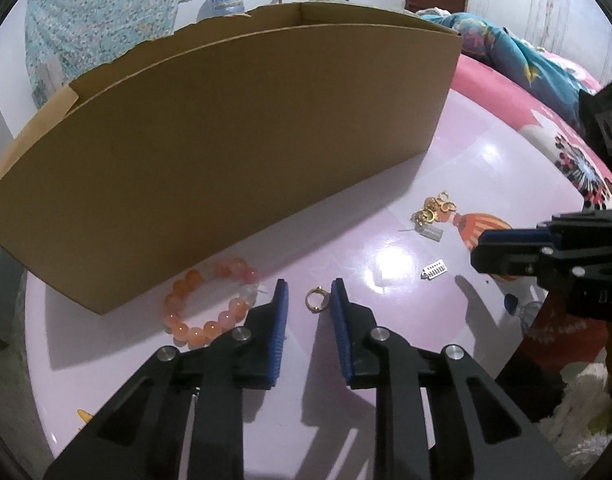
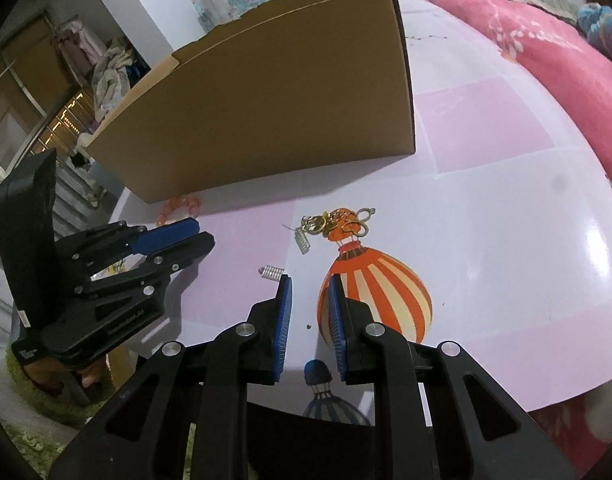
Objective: Organize jewelry
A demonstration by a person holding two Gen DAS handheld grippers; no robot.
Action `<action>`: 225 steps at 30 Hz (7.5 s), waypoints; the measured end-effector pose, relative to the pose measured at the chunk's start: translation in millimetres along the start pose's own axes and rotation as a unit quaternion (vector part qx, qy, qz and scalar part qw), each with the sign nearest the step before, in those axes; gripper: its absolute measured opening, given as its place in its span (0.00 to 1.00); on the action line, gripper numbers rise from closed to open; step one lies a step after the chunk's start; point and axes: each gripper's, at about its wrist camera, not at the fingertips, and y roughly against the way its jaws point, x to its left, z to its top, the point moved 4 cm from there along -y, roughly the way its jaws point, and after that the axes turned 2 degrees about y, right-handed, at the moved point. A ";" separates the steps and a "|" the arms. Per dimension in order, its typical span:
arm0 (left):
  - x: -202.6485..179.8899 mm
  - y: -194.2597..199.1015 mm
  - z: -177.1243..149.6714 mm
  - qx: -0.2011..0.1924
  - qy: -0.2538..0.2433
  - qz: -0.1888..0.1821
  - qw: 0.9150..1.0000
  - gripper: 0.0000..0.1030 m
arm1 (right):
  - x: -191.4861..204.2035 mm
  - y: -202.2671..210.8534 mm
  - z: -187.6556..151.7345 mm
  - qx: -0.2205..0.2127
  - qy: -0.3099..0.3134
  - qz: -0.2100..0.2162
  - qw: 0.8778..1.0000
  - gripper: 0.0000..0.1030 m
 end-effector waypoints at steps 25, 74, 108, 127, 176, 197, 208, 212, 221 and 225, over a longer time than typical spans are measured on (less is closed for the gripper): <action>4.1 5.2 -8.1 -0.010 0.002 -0.003 1.000 0.10 | 4.1 3.3 7.3 -0.024 0.022 -0.018 0.999 0.14; 4.3 5.8 -9.4 -0.017 0.005 -0.012 1.000 0.10 | 36.5 -32.9 24.5 0.003 0.065 -0.011 0.998 0.12; 1.7 5.6 -8.7 -0.016 0.006 -0.009 1.000 0.10 | 19.2 -30.1 28.3 -0.015 0.037 -0.002 0.999 0.15; -0.1 4.8 -7.3 -0.016 0.006 -0.009 1.000 0.10 | 70.9 -49.5 14.5 -0.007 0.182 -0.077 0.980 0.09; -3.0 4.1 -10.0 -0.011 -0.011 -0.010 1.000 0.10 | 73.9 -57.5 18.8 0.029 0.264 -0.046 0.963 0.09; 0.1 5.7 -10.9 -0.015 -0.010 -0.010 1.000 0.10 | 44.6 -29.3 15.8 0.013 0.214 -0.057 0.975 0.05; -0.3 6.2 -11.1 -0.014 -0.011 -0.010 1.000 0.10 | 47.3 -33.2 11.7 0.027 0.204 -0.052 0.977 0.10; -0.3 6.2 -10.9 -0.014 -0.010 -0.010 1.000 0.10 | 51.7 -33.3 11.9 0.024 0.189 -0.041 0.981 0.17; -0.7 6.7 -11.4 -0.015 -0.011 -0.011 1.000 0.10 | 57.5 -34.1 11.1 0.012 0.215 -0.045 0.976 0.23; -0.4 6.3 -11.1 -0.014 -0.012 -0.011 1.000 0.10 | 60.2 -35.6 11.3 0.019 0.264 -0.040 0.964 0.23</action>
